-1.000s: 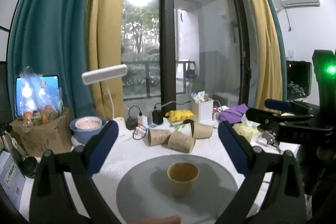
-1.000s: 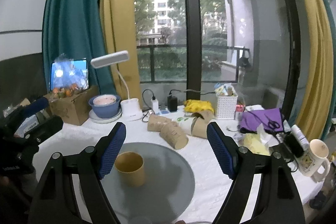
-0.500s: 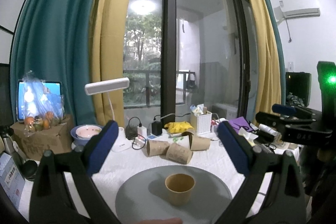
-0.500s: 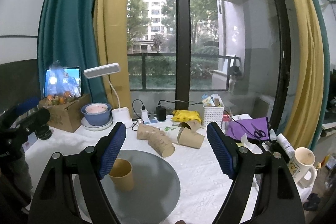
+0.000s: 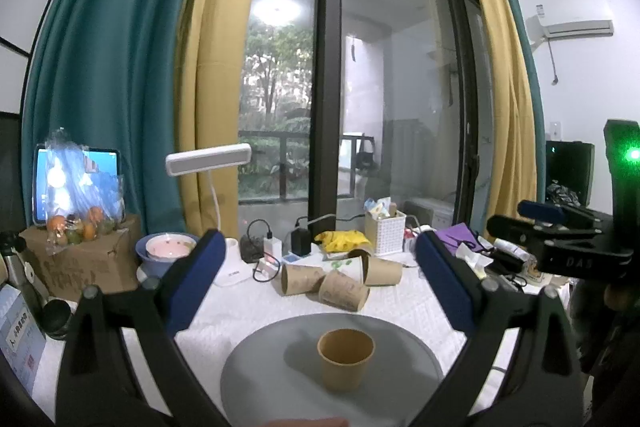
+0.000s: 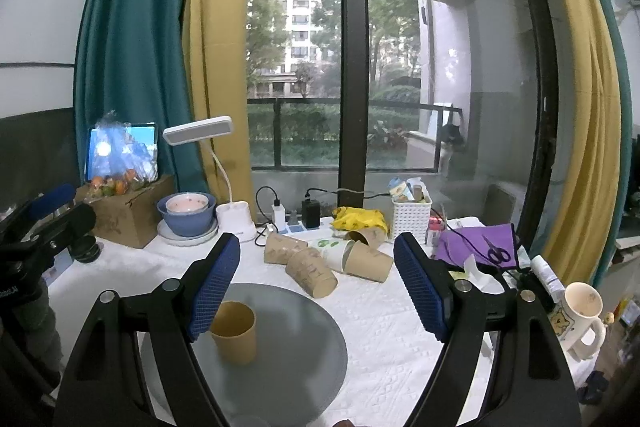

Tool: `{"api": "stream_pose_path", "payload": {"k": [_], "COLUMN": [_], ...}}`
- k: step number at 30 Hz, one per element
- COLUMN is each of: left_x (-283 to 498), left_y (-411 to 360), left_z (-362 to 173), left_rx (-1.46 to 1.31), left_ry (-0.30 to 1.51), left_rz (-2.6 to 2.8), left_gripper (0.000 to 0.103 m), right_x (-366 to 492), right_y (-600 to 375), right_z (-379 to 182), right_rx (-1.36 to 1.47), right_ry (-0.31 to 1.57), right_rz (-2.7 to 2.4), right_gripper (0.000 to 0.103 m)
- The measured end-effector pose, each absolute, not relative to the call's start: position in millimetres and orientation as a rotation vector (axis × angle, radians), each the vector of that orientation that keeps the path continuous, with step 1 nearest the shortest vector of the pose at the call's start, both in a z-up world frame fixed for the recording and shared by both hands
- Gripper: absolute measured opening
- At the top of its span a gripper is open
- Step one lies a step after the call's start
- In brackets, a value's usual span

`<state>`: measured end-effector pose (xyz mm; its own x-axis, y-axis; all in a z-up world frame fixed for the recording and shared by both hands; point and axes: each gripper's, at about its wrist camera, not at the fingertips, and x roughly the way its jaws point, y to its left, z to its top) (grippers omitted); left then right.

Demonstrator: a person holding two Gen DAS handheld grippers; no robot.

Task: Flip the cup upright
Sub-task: 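Open the right gripper and withdraw both grippers from the upright cup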

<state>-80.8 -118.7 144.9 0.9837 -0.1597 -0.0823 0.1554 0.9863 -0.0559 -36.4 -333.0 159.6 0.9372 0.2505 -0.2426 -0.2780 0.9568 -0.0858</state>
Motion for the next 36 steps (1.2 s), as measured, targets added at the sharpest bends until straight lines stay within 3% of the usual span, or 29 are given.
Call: {"api": "stream_pose_path", "payload": {"k": [36], "left_x": [-78], "left_y": [-112], "left_z": [131], "left_rx": [-0.066], "left_ry": [0.154], "left_rz": [-0.108], "left_gripper": [0.097], "right_x": [-35], "right_y": [-323], "right_z": [151], "right_rx": [-0.140], "right_ry": [0.257], "right_rz": [0.296], "right_gripper": [0.082]}}
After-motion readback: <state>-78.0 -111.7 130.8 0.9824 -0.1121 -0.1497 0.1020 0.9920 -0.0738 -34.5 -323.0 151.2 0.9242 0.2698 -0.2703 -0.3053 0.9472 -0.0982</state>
